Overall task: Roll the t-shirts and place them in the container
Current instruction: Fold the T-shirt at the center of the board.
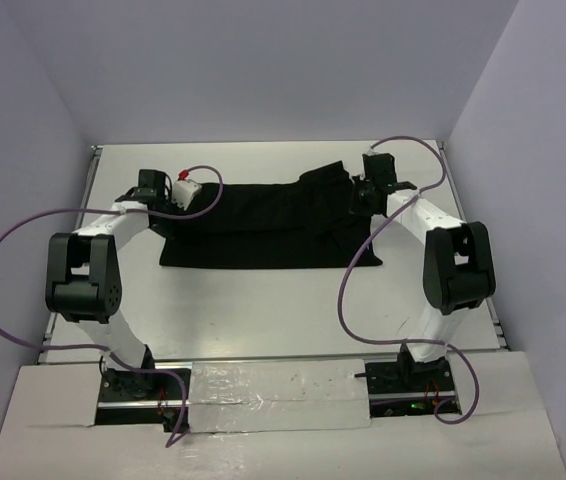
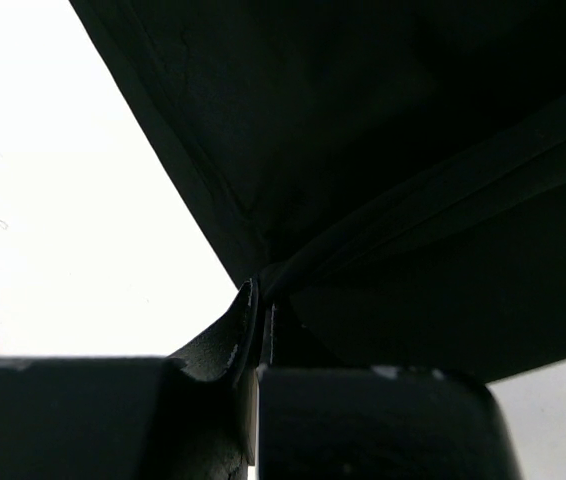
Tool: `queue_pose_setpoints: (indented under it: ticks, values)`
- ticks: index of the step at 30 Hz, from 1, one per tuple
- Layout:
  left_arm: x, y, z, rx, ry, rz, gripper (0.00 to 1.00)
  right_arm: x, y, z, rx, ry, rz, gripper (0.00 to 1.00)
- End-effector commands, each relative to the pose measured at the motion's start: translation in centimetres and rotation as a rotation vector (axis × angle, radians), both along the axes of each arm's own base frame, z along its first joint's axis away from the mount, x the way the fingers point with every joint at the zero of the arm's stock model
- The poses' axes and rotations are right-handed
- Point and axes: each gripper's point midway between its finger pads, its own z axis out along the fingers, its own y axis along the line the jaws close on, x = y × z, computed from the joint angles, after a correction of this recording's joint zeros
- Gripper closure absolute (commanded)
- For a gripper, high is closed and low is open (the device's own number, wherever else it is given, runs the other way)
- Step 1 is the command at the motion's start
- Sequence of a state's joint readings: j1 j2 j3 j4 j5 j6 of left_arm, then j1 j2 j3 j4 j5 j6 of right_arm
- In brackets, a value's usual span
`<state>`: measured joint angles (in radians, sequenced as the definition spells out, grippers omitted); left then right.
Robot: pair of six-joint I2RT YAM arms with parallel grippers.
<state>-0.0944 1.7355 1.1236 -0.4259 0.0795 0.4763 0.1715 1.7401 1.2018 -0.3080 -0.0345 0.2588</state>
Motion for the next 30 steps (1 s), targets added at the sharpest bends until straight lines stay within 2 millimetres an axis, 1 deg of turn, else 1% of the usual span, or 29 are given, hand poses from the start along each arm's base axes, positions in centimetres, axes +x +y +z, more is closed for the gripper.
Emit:
queue_pose_setpoints:
  ticks: [1,2,4,5,7,8,10,11,12,14,15,16,17,18,19,20,21,22,24,25,26,27,28,29,30]
  values:
    - [2.8,0.5,1.4,-0.002,-0.088,0.050,1.00,2.5,-0.6,0.7,-0.042,-0.039,-0.003,1.00]
    - [2.9,0.4,1.2,-0.002,-0.083,0.051,1.00,2.7,-1.0,0.6,-0.062,-0.037,-0.015,1.00]
    - [3.0,0.4,1.0,-0.004,-0.084,0.054,1.00,3.2,-1.0,0.5,-0.068,-0.037,-0.015,0.98]
    - [3.1,0.4,0.9,-0.005,-0.084,0.055,1.00,3.3,-1.1,-0.2,-0.075,-0.021,-0.012,0.95]
    - [3.2,0.4,0.6,-0.009,-0.082,0.058,0.99,3.7,-1.2,-0.6,-0.089,-0.013,-0.016,0.95]
    - [3.3,0.3,0.4,-0.011,-0.077,0.062,0.99,3.7,-1.3,-1.3,-0.098,0.007,-0.015,0.92]
    - [3.4,0.2,0.3,-0.014,-0.075,0.065,0.97,4.1,-1.5,-1.5,-0.107,0.011,-0.022,0.88]
    - [3.5,0.2,0.2,-0.017,-0.074,0.067,0.96,4.2,-1.5,-1.5,-0.112,0.010,-0.024,0.83]
    - [3.6,0.1,0.3,-0.019,-0.077,0.068,0.95,4.3,-1.6,-1.7,-0.113,0.013,-0.027,0.81]
    - [3.9,0.2,0.4,-0.019,-0.084,0.072,0.89,4.5,-1.6,-1.9,-0.111,0.016,-0.030,0.69]
    - [4.0,0.2,0.4,-0.018,-0.086,0.076,0.82,4.8,-1.6,-1.9,-0.111,0.015,-0.031,0.61]
    - [4.1,0.2,0.2,-0.018,-0.080,0.081,0.77,4.9,-1.6,-1.9,-0.110,0.017,-0.032,0.48]
    - [4.4,0.3,0.4,-0.014,-0.088,0.088,0.72,5.3,-1.7,-1.6,-0.110,0.012,-0.043,0.45]
    - [4.5,0.4,0.4,-0.012,-0.088,0.093,0.64,5.4,-1.8,-1.3,-0.113,0.010,-0.051,0.43]
    - [4.9,0.4,0.7,-0.016,-0.094,0.109,0.61,5.4,-1.9,-1.2,-0.114,0.015,-0.054,0.41]
    - [5.1,0.6,0.9,-0.011,-0.098,0.125,0.59,5.9,-1.9,-0.2,-0.110,-0.005,-0.057,0.41]
    - [5.4,0.9,1.2,-0.006,-0.100,0.140,0.57,5.9,-1.9,0.4,-0.107,-0.012,-0.060,0.41]
    - [5.1,0.9,1.4,-0.014,-0.085,0.156,0.54,5.8,-1.9,1.8,-0.102,-0.035,-0.065,0.41]
    - [5.6,1.5,2.8,-0.032,-0.101,0.197,0.47,4.8,-2.2,2.7,-0.096,-0.033,-0.089,0.41]
    - [5.0,1.8,3.0,-0.048,-0.072,0.233,0.45,4.2,-2.4,3.1,-0.090,-0.033,-0.100,0.41]
    - [5.4,2.6,4.3,-0.073,-0.082,0.264,0.45,2.6,-2.7,3.4,-0.074,-0.020,-0.118,0.41]
    - [5.3,2.4,4.7,-0.113,-0.068,0.268,0.44,1.7,-2.8,3.4,-0.055,-0.008,-0.125,0.40]
    - [4.5,2.6,5.1,-0.139,-0.038,0.300,0.33,0.8,-3.1,3.1,-0.033,0.007,-0.137,0.39]
    - [4.4,3.4,5.6,-0.158,-0.033,0.326,0.33,-1.3,-4.0,2.5,-0.004,0.044,-0.177,0.38]
    - [3.9,3.3,5.5,-0.173,-0.009,0.331,0.32,-2.3,-4.3,2.2,0.017,0.064,-0.194,0.38]
